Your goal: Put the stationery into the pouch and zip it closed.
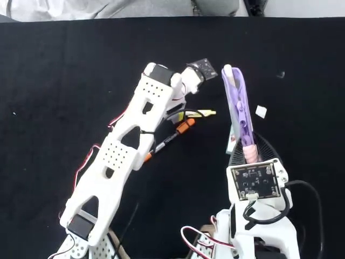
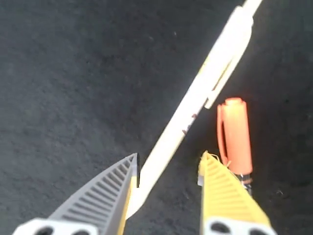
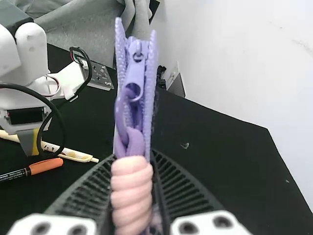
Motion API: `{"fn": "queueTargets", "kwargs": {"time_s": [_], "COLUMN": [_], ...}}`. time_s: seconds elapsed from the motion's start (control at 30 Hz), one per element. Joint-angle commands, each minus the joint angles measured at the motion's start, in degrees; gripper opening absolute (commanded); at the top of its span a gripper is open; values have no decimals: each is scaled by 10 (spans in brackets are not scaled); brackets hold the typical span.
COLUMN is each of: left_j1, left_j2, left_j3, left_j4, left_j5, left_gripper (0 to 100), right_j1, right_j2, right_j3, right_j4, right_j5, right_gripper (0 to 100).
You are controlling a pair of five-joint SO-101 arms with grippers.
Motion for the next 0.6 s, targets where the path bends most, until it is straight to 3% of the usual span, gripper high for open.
{"fn": "queueTargets", "kwargs": {"time_s": [0.0, 0.13, 0.57], "left_j1": [-17, -26, -24], "left_j2": [-44, -11, 23], "left_j3": [-18, -10, -20], "left_j4": [-25, -50, 5], "left_j5": [-3, -4, -34], "left_gripper": [206, 206, 205], "right_j1": [3, 3, 3], "right_j2": [-48, -48, -48], "right_j3": [-24, -24, -27], "right_j4": [-2, -2, -1], "right_j5": [-5, -5, -5], "right_gripper": [11, 11, 11]}}
